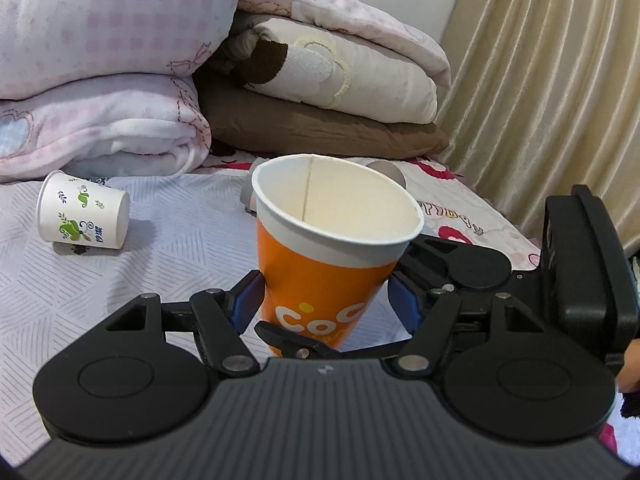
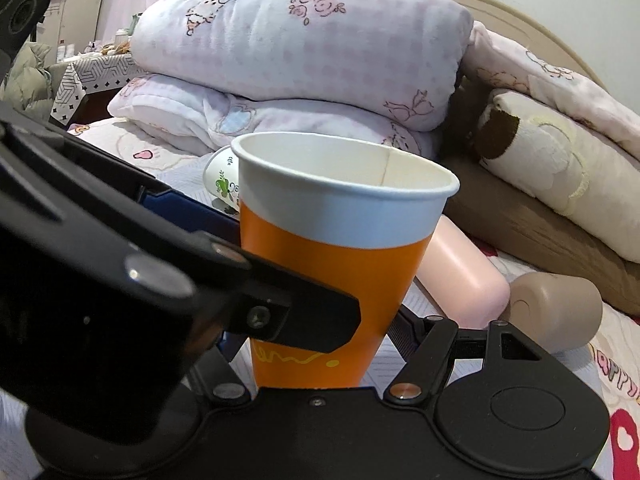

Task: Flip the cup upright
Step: 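Lower the upright cup onto the cloth and open both grippers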

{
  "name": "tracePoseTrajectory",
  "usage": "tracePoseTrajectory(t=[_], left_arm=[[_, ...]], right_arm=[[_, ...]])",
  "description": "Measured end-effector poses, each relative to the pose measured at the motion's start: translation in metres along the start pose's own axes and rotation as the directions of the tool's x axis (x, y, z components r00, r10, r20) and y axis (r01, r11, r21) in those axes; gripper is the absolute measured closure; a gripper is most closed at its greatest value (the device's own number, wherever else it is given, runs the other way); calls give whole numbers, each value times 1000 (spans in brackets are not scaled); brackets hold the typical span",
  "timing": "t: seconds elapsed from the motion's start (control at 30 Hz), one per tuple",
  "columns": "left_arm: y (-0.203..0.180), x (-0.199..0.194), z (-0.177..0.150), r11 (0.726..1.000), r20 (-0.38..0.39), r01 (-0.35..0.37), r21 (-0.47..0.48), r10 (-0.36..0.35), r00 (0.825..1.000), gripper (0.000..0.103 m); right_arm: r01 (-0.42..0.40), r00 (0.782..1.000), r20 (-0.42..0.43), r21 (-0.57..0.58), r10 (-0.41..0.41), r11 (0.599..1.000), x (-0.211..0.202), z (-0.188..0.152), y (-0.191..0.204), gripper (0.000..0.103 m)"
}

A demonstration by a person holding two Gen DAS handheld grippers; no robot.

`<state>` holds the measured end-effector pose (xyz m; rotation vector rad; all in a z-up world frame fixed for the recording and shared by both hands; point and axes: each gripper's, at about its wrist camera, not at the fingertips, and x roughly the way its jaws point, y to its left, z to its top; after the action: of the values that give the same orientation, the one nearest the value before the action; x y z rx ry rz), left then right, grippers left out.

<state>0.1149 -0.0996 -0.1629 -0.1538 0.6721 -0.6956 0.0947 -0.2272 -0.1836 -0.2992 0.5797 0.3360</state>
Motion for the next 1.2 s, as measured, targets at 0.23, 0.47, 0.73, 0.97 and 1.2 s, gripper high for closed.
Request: tracePoseTrajectory(t=[0.23,0.47,0.73,0.97,1.2], left_arm=[[5,-1,3,997,-20,46,-58,-47,999,33],[4,-3,5,994,-49,51,-93,-56,997,33],[-8,-19,14,996,-63,43,-73,-48,997,25],[-18,-34,22,997,-108,-11,-79,2,994,24],[-38,-61,37,985,-182,-147,-93,128,975,24]], right_arm=[[3,1000,-25,18,-2,1000,-11,-3,2,27],[5,999,-32,36,-4,999,-22,-7,4,22],[18,999,-36,48,-16,999,-41,-15,-1,19],[-16,1000,-13,98,17,995,-67,-10,-4,19],[-16,998,-55,76,20,997,-89,-5,-9,19]])
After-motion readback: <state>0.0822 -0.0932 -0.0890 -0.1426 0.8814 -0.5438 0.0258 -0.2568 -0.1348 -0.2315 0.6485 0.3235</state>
